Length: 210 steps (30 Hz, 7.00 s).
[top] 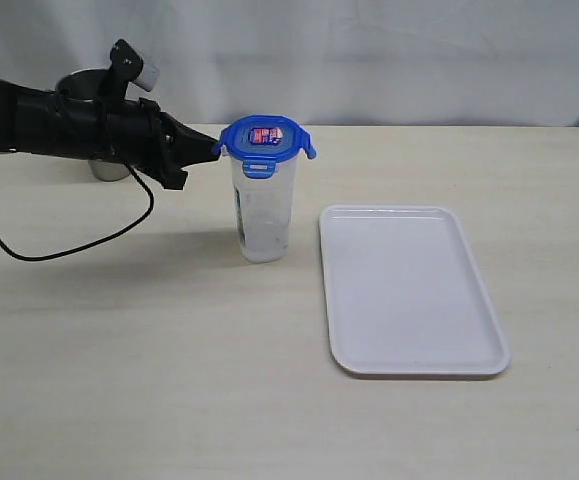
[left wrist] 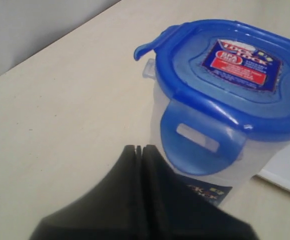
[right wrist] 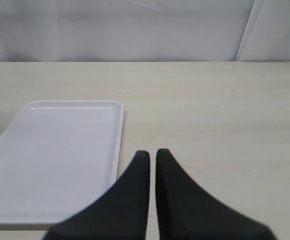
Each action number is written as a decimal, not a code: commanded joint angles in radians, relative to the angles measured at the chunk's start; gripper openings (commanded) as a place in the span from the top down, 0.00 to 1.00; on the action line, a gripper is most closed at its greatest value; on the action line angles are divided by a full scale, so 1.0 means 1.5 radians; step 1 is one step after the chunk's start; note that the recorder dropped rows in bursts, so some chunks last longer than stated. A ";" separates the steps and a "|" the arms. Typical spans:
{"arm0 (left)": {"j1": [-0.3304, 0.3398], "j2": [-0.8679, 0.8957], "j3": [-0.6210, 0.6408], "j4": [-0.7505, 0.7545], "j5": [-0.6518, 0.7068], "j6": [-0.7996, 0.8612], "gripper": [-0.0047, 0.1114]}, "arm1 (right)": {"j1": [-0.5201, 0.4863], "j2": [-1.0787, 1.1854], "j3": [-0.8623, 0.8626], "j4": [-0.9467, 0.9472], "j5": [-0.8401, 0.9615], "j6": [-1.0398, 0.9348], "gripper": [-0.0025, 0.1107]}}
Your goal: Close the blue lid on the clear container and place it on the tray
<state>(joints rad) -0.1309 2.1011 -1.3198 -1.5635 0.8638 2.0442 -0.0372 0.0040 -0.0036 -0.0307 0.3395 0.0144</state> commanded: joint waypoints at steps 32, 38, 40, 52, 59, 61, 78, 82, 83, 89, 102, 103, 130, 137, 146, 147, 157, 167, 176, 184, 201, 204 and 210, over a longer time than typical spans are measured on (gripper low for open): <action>-0.003 -0.010 -0.004 -0.050 0.028 0.012 0.96 | -0.004 -0.003 0.002 0.000 -0.005 0.000 0.94; -0.003 -0.010 -0.004 -0.024 0.028 -0.005 0.96 | -0.004 -0.003 0.002 0.000 -0.005 0.000 0.94; -0.003 -0.010 -0.004 -0.017 0.028 -0.005 0.96 | -0.004 -0.003 0.002 0.000 -0.005 0.000 0.94; -0.003 -0.010 -0.004 0.008 0.027 -0.025 0.96 | -0.004 -0.003 0.002 0.000 -0.005 0.000 0.94; -0.003 -0.010 -0.004 0.026 0.027 -0.040 0.96 | -0.004 -0.003 0.002 0.000 -0.005 0.000 0.94; -0.003 -0.010 -0.004 0.037 0.027 -0.046 0.96 | -0.004 -0.003 0.002 0.000 -0.005 0.000 0.94; -0.003 -0.030 -0.004 -0.006 -0.002 -0.023 0.96 | -0.004 -0.003 0.002 0.000 -0.005 0.000 0.94; -0.003 -0.030 -0.004 0.005 -0.002 -0.025 0.96 | -0.004 -0.003 0.002 0.000 -0.005 0.000 0.94; -0.003 -0.030 -0.004 0.009 0.001 -0.031 0.96 | -0.004 -0.003 0.002 0.000 -0.005 0.000 0.94; -0.003 -0.030 -0.004 0.030 0.018 -0.053 0.96 | -0.004 -0.003 0.002 0.000 -0.005 0.000 0.94; -0.003 -0.030 -0.004 0.064 0.028 -0.074 0.96 | -0.004 -0.003 0.002 0.000 -0.005 0.000 0.94; -0.003 -0.030 -0.004 0.064 0.028 -0.076 0.96 | -0.004 -0.003 0.002 0.000 -0.005 0.000 0.94; -0.003 -0.030 -0.004 0.103 -0.046 -0.109 0.96 | -0.004 -0.003 0.002 0.000 -0.005 0.000 0.94; -0.003 -0.030 -0.004 0.109 -0.082 -0.109 0.96 | -0.004 -0.003 0.002 0.000 -0.005 0.000 0.94; -0.003 -0.030 -0.004 0.113 -0.150 -0.109 0.96 | -0.004 -0.003 0.002 0.000 -0.005 0.000 0.94; -0.003 -0.030 -0.004 0.113 -0.154 -0.109 0.96 | -0.004 -0.003 0.002 0.000 -0.006 0.000 0.94; -0.003 -0.030 -0.004 0.118 -0.178 -0.136 0.96 | -0.004 -0.003 0.002 0.013 -0.239 0.001 0.94; -0.003 -0.101 0.018 0.111 -0.263 -0.173 0.96 | -0.004 -0.003 0.002 0.185 -0.419 0.132 0.94; -0.003 -0.232 0.104 0.035 -0.477 -0.178 0.96 | -0.004 0.022 -0.130 0.162 -0.299 0.145 0.94; -0.003 -0.271 0.153 0.022 -0.449 -0.178 0.96 | -0.004 0.229 -0.339 0.162 -0.063 0.047 0.94; -0.014 -0.268 0.167 0.017 -0.151 -0.115 0.96 | -0.004 0.908 -0.731 0.776 0.274 -0.670 0.94; -0.014 -0.261 0.167 0.017 -0.141 -0.117 0.96 | -0.004 0.998 -0.764 0.789 0.271 -0.685 0.94; -0.014 -0.256 0.190 0.003 -0.068 -0.125 0.96 | -0.004 1.112 -0.803 0.835 0.289 -0.769 0.94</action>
<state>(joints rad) -0.1502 1.7141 -1.0582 -1.5311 0.7086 1.8323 -0.0372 1.6295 -1.1907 1.1707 0.7586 -1.0428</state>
